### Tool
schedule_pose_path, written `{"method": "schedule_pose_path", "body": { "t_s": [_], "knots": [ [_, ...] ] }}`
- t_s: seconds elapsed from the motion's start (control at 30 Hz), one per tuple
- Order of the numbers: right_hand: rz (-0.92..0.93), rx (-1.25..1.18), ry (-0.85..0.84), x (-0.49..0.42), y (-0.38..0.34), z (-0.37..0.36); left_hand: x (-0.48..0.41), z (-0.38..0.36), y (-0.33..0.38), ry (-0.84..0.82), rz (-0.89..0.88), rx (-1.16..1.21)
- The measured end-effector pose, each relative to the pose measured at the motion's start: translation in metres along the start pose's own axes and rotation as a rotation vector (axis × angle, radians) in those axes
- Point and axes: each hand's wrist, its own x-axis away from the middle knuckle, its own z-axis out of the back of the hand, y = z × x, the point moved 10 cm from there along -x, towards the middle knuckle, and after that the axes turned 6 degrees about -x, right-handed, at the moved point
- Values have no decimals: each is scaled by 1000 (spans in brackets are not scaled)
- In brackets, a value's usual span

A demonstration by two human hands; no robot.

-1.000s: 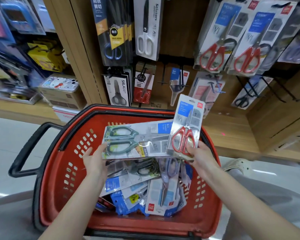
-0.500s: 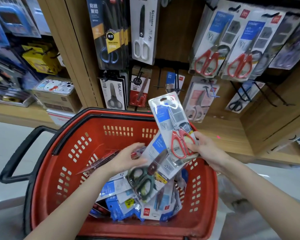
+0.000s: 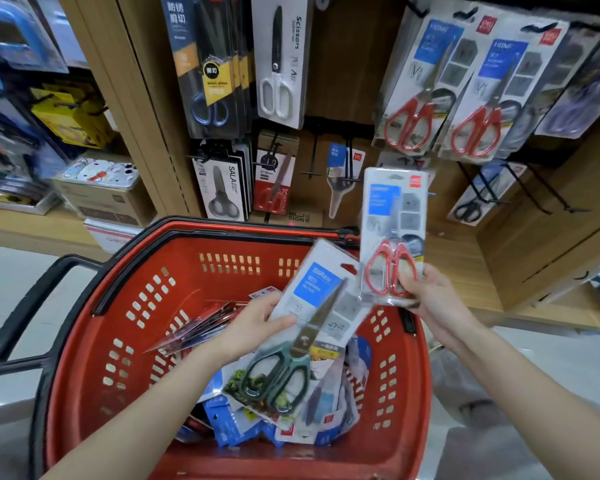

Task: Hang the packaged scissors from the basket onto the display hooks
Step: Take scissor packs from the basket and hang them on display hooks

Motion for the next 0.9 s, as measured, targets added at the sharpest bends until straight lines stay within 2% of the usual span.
{"method": "schedule_pose_path", "body": {
  "t_s": [0.13,0.2,0.3,0.4,0.53,0.7,0.77,0.9],
  "knots": [
    [2,112,117,7,7,17,15,50,-19,288,67,110],
    [-42,136,105,11,20,14,22,68,-23,409,79,216],
    [-64,107,2,21,36,-9,29,77,-14,524,51,317],
    [-51,116,-129,32,42,-41,28,74,4,540,-15,282],
    [8,206,-171,37,45,-62,21,62,26,516,-99,199],
    [-13,285,-160,34,54,-62,15,40,45,486,-55,398],
    [-12,323,-130,31,54,-55,13,37,44,491,-14,412],
    [-12,252,-38,28,49,-37,11,28,48,445,13,405]
  ]
}}
